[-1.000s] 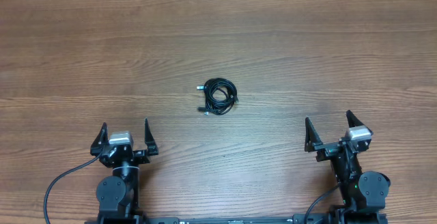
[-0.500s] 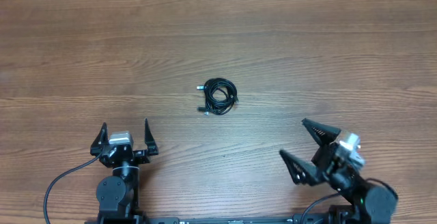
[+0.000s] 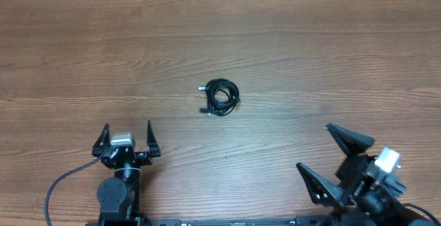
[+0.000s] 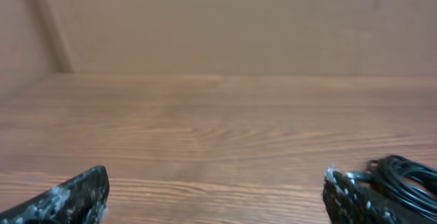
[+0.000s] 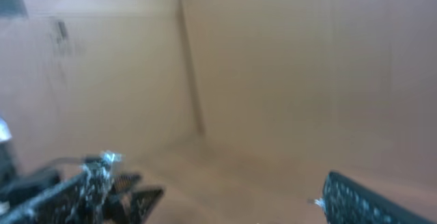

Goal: Untangle cables
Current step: 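Move both grippers inward toward the black cable coil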

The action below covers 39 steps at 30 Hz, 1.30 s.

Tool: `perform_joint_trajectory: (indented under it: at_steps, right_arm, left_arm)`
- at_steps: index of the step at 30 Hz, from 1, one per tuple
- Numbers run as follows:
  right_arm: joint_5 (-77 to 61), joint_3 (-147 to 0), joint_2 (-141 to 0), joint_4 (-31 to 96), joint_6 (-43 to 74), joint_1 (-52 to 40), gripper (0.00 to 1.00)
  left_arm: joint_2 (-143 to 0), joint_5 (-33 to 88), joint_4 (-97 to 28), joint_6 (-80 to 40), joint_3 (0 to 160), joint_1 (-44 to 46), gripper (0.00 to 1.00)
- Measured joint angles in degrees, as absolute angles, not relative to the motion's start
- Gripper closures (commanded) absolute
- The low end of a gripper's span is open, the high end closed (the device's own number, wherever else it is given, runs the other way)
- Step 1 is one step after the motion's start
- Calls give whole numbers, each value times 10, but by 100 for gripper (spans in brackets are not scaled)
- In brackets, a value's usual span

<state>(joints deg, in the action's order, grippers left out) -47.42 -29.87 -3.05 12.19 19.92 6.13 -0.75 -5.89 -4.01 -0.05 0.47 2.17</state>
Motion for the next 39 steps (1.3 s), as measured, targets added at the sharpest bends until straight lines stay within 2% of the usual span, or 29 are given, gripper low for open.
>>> perform_joint_trajectory:
  at_steps: [6,8,11,13,16,21,29,33,39]
  right_arm:
    - [-444,-481,-128,390,72,71,0]
    - [-427,-544,-180,486,39,71,0]
    - [-412,-595,-244,564,19,71,0]
    - [-406,-633,-298,619,12,71,0]
    - [-399,-685,-382,673,6,72,0]
    - [-399,-755,-484,735,2,71,0]
    - [-534,-766,-572,745,35,71,0]
    - [-562,-766,-605,762,42,64,0]
    - [-517,-766,-638,773,46,5,0]
  left_arm:
    - [-8,93,-23,-93,5,22,0]
    - [-8,179,29,-132,4,22,0]
    - [-8,259,107,-153,6,22,1]
    - [-8,295,116,-163,24,22,0]
    - [-11,312,45,-168,94,22,0]
    - [-90,302,-163,-161,290,22,1]
    - [-384,315,-520,-98,655,22,1]
    - [-509,348,-585,-84,748,22,0]
    - [-632,408,-640,-78,754,22,0]
